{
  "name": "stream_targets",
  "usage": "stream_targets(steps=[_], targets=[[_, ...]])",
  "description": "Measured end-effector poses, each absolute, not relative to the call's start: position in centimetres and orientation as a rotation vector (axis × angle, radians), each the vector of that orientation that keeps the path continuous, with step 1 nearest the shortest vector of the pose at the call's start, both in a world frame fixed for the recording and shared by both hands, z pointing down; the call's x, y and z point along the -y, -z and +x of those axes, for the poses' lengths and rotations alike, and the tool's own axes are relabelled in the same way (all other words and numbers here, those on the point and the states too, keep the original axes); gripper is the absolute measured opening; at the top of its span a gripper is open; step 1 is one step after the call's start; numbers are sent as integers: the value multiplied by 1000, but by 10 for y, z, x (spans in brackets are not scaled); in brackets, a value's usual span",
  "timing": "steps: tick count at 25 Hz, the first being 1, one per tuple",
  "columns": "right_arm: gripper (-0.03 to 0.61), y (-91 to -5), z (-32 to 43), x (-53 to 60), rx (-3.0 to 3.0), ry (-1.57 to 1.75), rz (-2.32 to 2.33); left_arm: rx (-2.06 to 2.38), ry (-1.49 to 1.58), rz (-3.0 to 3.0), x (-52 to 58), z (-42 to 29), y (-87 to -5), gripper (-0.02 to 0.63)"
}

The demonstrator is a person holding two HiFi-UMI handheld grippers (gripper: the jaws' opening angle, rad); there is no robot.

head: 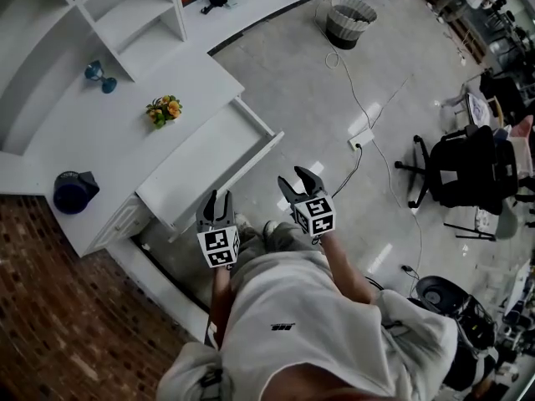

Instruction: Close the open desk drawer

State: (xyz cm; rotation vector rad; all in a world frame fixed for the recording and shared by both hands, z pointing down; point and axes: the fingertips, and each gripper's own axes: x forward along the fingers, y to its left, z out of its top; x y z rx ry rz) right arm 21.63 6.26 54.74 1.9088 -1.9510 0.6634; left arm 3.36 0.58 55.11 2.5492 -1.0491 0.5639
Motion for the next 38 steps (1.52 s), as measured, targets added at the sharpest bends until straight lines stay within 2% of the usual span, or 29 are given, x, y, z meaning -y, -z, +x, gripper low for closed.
stream_targets(steps=[38], targets=[[235, -707, 211, 11, 1998, -838, 1344, 1346, -712, 1921, -21, -22, -697, 167]])
